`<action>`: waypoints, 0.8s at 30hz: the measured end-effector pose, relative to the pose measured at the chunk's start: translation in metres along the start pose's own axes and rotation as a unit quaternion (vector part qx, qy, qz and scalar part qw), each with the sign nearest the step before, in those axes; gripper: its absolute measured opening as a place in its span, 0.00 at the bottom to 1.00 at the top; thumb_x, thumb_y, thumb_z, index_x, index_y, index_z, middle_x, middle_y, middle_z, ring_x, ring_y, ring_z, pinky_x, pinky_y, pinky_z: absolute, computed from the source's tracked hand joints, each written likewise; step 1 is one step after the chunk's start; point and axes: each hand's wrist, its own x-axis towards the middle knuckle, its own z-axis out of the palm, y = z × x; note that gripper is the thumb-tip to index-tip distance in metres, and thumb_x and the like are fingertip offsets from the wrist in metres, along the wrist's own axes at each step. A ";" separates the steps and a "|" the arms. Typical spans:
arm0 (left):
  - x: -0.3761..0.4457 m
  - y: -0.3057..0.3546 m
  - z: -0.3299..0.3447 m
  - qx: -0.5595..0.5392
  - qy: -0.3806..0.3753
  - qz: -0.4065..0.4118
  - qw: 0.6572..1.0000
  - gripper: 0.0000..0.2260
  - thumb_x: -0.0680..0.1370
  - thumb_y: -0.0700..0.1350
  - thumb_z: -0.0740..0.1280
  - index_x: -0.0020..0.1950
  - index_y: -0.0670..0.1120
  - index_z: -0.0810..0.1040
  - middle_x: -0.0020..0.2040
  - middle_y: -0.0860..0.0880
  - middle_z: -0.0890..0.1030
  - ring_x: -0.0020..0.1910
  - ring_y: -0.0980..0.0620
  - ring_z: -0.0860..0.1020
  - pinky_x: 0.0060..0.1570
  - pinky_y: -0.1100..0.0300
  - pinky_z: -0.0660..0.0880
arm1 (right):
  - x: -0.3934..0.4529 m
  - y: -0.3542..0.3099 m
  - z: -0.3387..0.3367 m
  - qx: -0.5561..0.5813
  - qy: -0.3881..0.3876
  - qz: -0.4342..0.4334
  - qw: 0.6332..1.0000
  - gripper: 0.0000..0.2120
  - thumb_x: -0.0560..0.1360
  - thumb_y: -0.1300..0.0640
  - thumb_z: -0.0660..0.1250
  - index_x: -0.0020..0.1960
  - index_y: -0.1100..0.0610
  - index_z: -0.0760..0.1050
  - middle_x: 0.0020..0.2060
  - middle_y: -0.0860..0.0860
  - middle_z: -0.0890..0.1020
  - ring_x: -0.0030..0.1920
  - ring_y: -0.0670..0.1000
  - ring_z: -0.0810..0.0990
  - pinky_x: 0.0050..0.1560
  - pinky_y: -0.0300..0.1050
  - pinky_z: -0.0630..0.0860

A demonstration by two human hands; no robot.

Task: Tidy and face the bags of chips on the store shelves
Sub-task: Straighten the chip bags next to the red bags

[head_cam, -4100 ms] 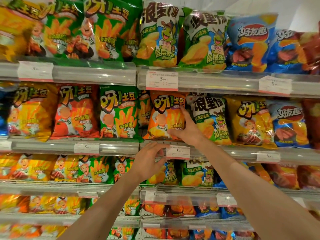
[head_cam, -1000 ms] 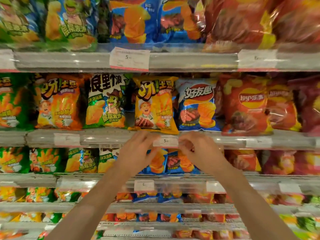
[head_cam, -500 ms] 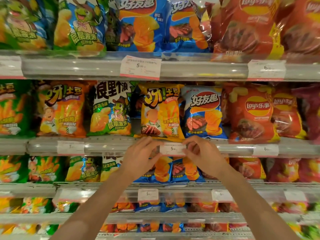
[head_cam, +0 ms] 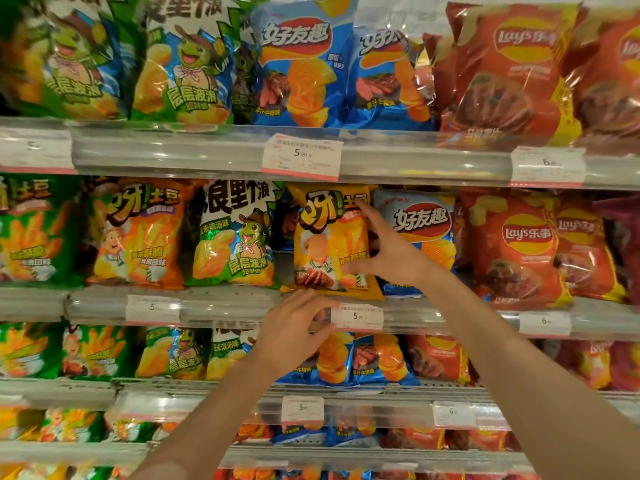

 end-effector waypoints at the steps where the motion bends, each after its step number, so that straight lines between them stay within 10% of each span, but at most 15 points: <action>1: 0.000 0.000 0.000 -0.001 0.002 -0.003 1.000 0.15 0.73 0.50 0.75 0.59 0.53 0.80 0.41 0.59 0.73 0.42 0.59 0.72 0.39 0.59 0.75 | 0.000 0.002 0.002 0.006 0.009 -0.005 1.000 0.57 0.66 0.55 0.82 0.79 0.36 0.47 0.77 0.48 0.63 0.70 0.52 0.72 0.66 0.54 0.75; 13: 0.001 0.004 -0.002 -0.006 0.004 -0.023 1.000 0.15 0.73 0.50 0.75 0.58 0.53 0.81 0.41 0.58 0.75 0.42 0.60 0.72 0.40 0.58 0.76 | 0.001 0.008 0.010 0.009 0.032 0.007 0.999 0.58 0.66 0.51 0.81 0.78 0.36 0.42 0.77 0.48 0.63 0.71 0.52 0.72 0.67 0.57 0.75; 17: -0.003 0.006 0.001 0.006 0.007 -0.019 1.000 0.15 0.74 0.49 0.74 0.60 0.51 0.80 0.44 0.56 0.77 0.44 0.57 0.74 0.42 0.58 0.75 | -0.010 0.004 0.006 0.045 0.044 0.018 0.998 0.55 0.70 0.55 0.79 0.81 0.44 0.42 0.70 0.43 0.68 0.62 0.45 0.76 0.58 0.41 0.78; 20: -0.006 0.011 0.009 0.046 0.024 -0.019 0.998 0.15 0.74 0.49 0.74 0.60 0.50 0.81 0.49 0.53 0.79 0.49 0.52 0.77 0.45 0.58 0.77 | -0.027 0.004 -0.006 0.035 0.111 0.034 0.993 0.43 0.74 0.56 0.75 0.80 0.49 0.52 0.64 0.45 0.72 0.53 0.47 0.80 0.45 0.36 0.79; 24: -0.002 0.022 0.020 0.085 0.055 -0.011 0.995 0.16 0.71 0.47 0.77 0.57 0.48 0.82 0.47 0.50 0.78 0.48 0.49 0.78 0.42 0.56 0.78 | -0.057 0.026 -0.033 -0.084 0.243 0.022 0.966 0.24 0.75 0.55 0.73 0.69 0.54 0.73 0.58 0.51 0.77 0.54 0.51 0.80 0.57 0.51 0.79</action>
